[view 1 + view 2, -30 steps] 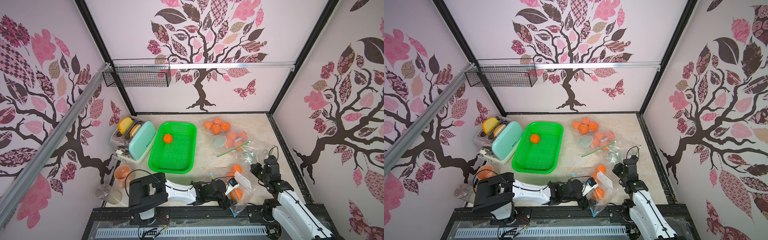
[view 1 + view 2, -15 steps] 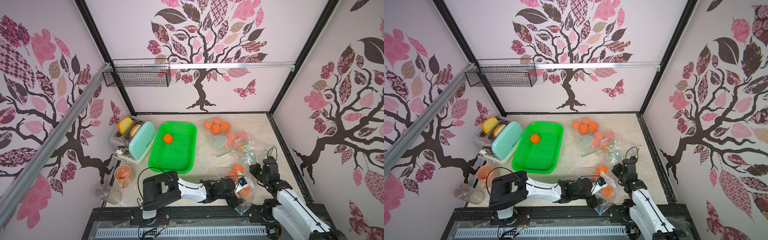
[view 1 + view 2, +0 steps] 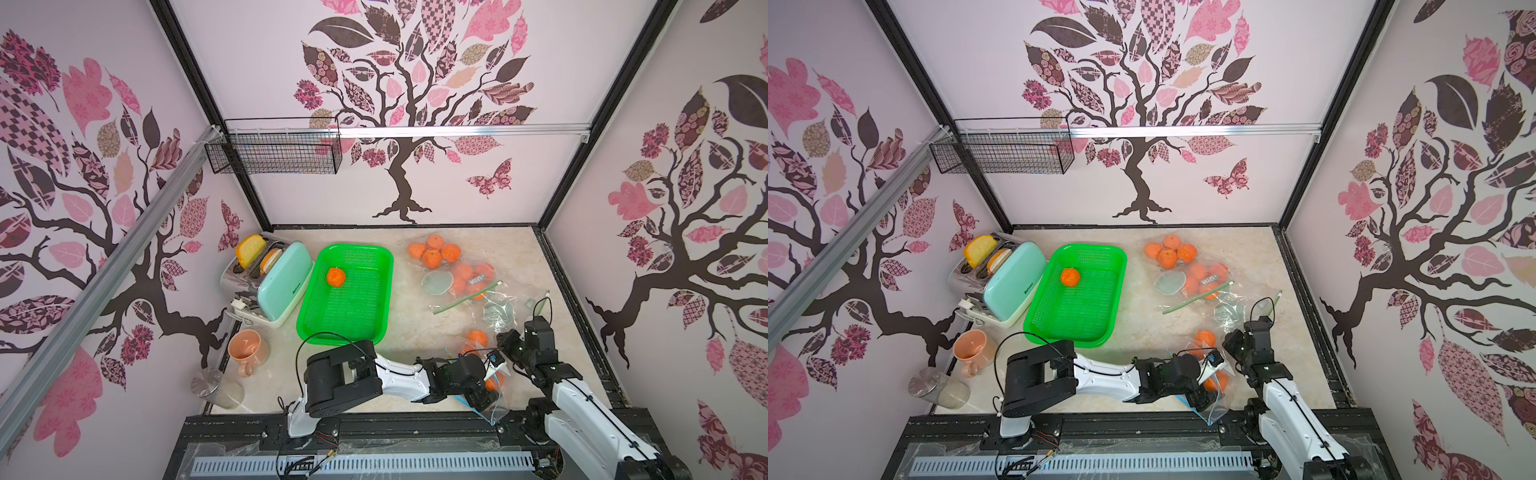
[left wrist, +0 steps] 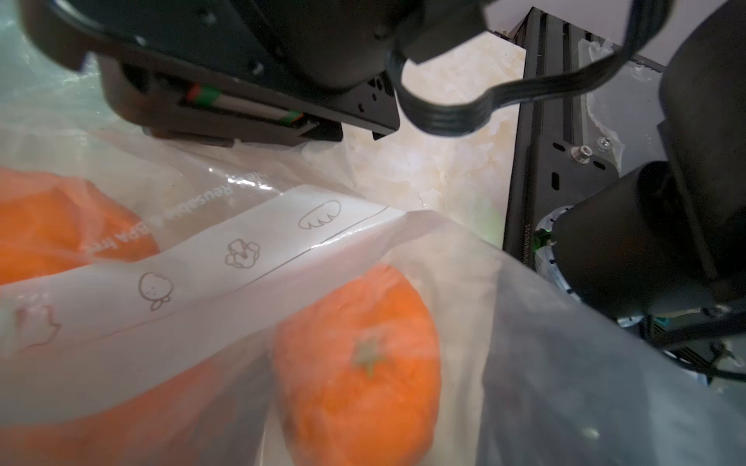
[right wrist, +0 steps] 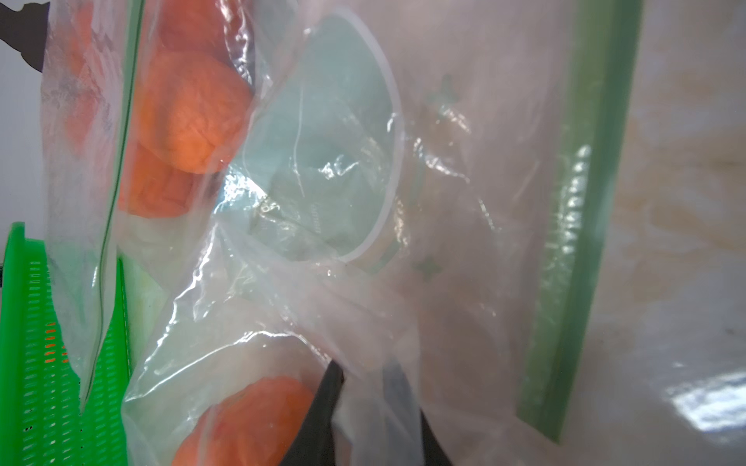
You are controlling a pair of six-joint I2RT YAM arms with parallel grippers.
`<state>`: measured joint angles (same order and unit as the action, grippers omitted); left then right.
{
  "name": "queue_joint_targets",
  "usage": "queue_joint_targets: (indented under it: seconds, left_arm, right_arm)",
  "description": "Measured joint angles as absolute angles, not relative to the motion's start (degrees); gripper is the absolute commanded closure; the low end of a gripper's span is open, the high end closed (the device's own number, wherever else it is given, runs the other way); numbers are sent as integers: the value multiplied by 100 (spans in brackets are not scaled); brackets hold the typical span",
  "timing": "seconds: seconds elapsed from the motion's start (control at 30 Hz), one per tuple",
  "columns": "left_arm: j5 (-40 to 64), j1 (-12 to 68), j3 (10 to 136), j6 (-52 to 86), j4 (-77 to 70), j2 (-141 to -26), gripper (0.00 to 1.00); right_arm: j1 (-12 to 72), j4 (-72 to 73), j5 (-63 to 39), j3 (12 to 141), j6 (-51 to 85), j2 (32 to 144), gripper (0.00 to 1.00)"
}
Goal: Open the zip-top bag and take out the orange
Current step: Pick up the orange from the zipper food storage bag.
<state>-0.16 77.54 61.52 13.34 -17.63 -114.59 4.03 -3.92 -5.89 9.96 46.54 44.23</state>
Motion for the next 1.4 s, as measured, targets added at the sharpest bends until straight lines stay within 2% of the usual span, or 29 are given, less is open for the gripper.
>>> queue_joint_targets:
  seconds: [0.13,0.3,0.43,0.77,1.03,1.4]
  left_arm:
    - [-126,7749,6152,1345,-1691,-11496,27]
    - [-152,7682,6143,1374,-1616,-11487,49]
    - [-56,7430,5898,1487,-1627,-11301,57]
    - [150,6243,5264,1474,-978,-10508,62]
    - [-139,6226,5474,1761,784,-9819,63]
    - [-16,6211,5052,2165,2344,-7979,63]
  right_arm:
    - [403,-375,-587,956,4652,4390,79]
    - [403,-373,-574,956,4644,4390,78]
    - [405,-386,-440,961,4604,4327,78]
    - [403,-399,281,1214,4453,4394,78]
    - [353,-250,674,1249,4462,4462,78]
    - [349,-67,687,1225,4464,4340,78]
